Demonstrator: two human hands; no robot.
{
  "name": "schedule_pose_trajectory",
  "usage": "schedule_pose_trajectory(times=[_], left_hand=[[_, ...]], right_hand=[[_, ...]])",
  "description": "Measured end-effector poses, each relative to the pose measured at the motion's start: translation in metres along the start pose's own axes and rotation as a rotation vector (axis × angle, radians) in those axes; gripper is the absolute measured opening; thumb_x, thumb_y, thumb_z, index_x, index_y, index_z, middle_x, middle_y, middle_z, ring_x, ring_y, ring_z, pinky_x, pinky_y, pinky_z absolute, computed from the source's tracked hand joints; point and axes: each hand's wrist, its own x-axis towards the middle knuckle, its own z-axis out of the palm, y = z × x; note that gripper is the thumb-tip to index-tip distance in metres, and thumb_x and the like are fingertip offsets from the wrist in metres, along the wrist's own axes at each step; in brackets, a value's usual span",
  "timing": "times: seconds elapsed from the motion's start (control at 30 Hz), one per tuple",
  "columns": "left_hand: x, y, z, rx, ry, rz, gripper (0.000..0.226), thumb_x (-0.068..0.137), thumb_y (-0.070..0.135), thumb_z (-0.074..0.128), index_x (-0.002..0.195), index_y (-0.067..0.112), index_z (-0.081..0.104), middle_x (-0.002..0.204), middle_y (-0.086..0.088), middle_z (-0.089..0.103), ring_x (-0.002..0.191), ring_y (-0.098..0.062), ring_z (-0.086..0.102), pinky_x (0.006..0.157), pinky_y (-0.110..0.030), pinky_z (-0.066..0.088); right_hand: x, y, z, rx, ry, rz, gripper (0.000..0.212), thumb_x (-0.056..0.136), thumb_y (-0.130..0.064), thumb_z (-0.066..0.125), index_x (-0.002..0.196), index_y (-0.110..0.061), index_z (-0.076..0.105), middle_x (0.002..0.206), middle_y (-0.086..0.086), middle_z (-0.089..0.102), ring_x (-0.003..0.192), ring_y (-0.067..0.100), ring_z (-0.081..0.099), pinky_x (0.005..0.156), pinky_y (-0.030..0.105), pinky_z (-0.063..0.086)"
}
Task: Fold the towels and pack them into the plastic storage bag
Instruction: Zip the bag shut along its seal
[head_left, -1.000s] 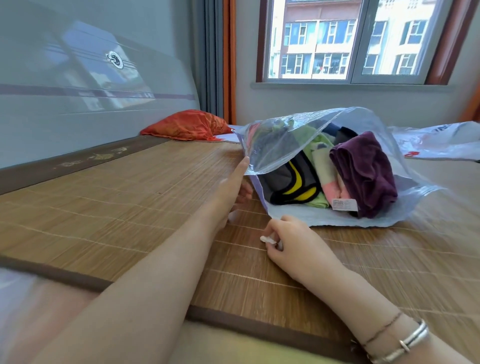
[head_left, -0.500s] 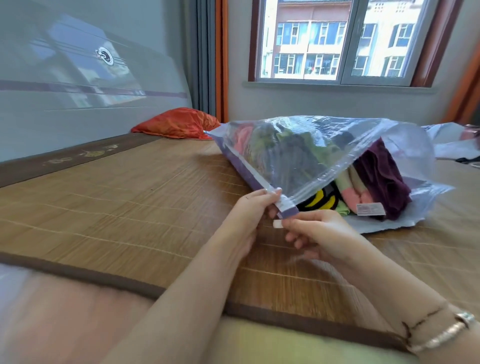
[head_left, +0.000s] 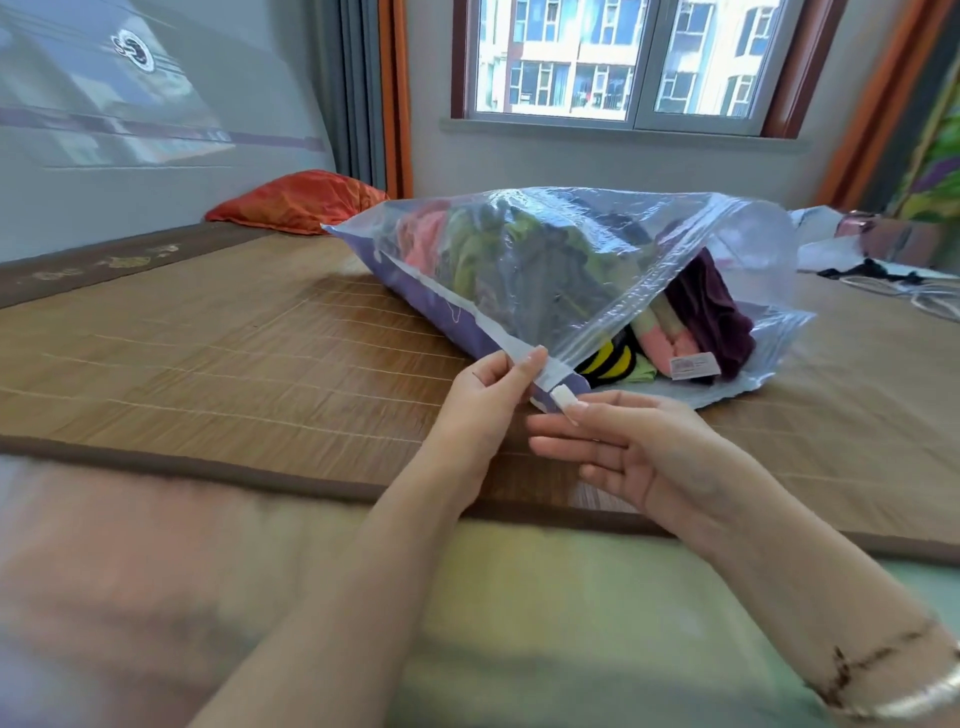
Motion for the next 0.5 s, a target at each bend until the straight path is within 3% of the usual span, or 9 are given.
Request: schedule_pose_trajectory(times=[0.07, 0.13, 0.3, 0.5], left_hand=[[-0.006, 0.004, -0.001, -0.009, -0.047, 0.022, 0.022, 0.097, 0.022, 0.053, 0.079, 0.013, 0.061, 0.056, 0.011, 0.063, 0.054, 0.001, 0.058, 0.058, -0.012, 0.045], [-0.009, 0.007, -0.003, -0.021, -0.06, 0.035, 0.025, 0.099, 0.017, 0.048, 0.075, 0.016, 0.055, 0.045, 0.015, 0.053, 0.044, 0.003, 0.051, 0.049, -0.007, 0.039], [-0.01, 0.006, -0.001, -0.05, -0.073, 0.067, 0.026, 0.098, 0.012, 0.049, 0.072, 0.013, 0.052, 0.044, 0.014, 0.051, 0.043, 0.003, 0.049, 0.05, -0.006, 0.038], [-0.007, 0.0, 0.001, -0.06, -0.059, 0.061, 0.034, 0.096, 0.014, 0.054, 0.063, 0.017, 0.048, 0.048, 0.014, 0.048, 0.047, 0.0, 0.046, 0.055, -0.015, 0.039]], right_hand=[[-0.005, -0.002, -0.003, -0.032, 0.018, -0.024, 0.013, 0.092, -0.015, 0.06, 0.102, -0.008, 0.056, 0.095, 0.009, 0.075, 0.087, 0.021, 0.073, 0.059, 0.02, 0.048], [-0.007, -0.001, -0.005, -0.072, 0.037, -0.037, 0.018, 0.092, -0.018, 0.062, 0.106, -0.007, 0.056, 0.095, 0.007, 0.075, 0.087, 0.02, 0.073, 0.057, 0.019, 0.048], [-0.006, 0.003, -0.001, -0.075, 0.048, -0.047, 0.021, 0.093, -0.018, 0.061, 0.108, -0.004, 0.056, 0.094, 0.006, 0.076, 0.083, 0.019, 0.074, 0.051, 0.015, 0.047], [-0.004, 0.003, 0.008, -0.111, 0.069, -0.063, 0.024, 0.091, -0.022, 0.063, 0.108, -0.005, 0.058, 0.092, 0.002, 0.076, 0.08, 0.019, 0.074, 0.052, 0.018, 0.044]])
